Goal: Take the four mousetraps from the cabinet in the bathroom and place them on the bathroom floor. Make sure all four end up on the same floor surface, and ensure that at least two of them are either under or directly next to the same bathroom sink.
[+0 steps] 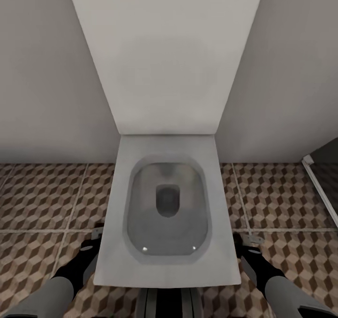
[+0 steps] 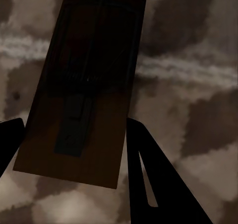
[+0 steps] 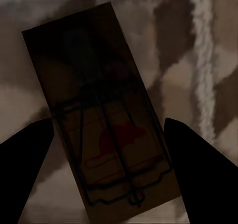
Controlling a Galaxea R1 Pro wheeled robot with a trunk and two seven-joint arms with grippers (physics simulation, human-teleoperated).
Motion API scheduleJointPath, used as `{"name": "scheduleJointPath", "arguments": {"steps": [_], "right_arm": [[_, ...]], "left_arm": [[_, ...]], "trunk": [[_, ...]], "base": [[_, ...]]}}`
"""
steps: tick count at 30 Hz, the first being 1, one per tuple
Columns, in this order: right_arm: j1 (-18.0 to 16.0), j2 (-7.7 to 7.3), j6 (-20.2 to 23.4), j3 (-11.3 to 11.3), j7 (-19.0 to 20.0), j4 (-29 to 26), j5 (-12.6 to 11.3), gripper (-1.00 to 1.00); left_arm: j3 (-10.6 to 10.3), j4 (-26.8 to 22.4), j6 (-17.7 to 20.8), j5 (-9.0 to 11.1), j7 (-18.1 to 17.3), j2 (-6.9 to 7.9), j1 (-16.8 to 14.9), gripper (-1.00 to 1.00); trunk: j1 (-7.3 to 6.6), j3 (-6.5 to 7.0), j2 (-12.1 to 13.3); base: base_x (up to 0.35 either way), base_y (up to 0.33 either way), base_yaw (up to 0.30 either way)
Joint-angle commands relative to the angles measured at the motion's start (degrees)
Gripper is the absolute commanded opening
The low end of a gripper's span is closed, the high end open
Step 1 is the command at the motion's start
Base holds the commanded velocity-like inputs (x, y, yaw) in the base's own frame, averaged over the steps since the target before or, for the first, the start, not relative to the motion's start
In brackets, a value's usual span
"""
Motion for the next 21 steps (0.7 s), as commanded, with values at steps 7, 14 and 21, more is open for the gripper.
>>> {"name": "scheduleJointPath", "arguments": {"steps": [7, 14, 21], "right_arm": [[0.01, 0.01, 0.35, -0.07, -0.09, -0.12, 0.07, -1.0], [0.01, 0.01, 0.15, -0.07, 0.26, -0.12, 0.07, -1.0], [0.01, 0.01, -0.34, 0.01, 0.57, -0.12, 0.07, -1.0]], "left_arm": [[-0.29, -0.48, 0.35, 0.32, 0.3, 0.04, 0.01, -1.0], [-0.29, -0.51, 0.3, 0.32, 0.3, 0.04, 0.01, -1.0], [-0.36, -0.49, -0.77, 0.31, 0.3, 0.04, 0.01, -1.0]], "trunk": [[0.17, -1.59, -0.11], [0.17, -1.59, -0.11], [0.17, -1.59, -0.11]], "base": [[0.0, 0.0, 0.0], [0.0, 0.0, 0.0], [0.0, 0.0, 0.0]]}}
